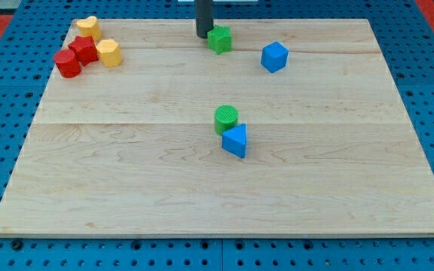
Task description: Separate green star and the blue cube
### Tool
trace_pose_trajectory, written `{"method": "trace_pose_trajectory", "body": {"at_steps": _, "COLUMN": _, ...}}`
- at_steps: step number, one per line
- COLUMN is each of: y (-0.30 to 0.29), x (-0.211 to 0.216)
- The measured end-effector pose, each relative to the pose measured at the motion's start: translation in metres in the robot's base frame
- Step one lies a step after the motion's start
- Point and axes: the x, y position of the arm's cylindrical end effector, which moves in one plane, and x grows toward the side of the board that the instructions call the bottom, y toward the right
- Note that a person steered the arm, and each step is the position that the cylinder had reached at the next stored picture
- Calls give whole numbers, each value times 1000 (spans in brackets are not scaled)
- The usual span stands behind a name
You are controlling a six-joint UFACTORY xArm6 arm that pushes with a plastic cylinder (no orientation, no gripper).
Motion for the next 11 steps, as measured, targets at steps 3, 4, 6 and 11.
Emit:
{"method": "trace_pose_trajectory", "body": {"at_steps": 3, "y": 76, "x": 42}}
{"method": "trace_pose_trajectory", "body": {"at_steps": 4, "y": 79, "x": 18}}
{"method": "trace_pose_trajectory", "body": {"at_steps": 6, "y": 210, "x": 102}}
{"method": "trace_pose_trajectory", "body": {"at_steps": 11, "y": 158, "x": 31}}
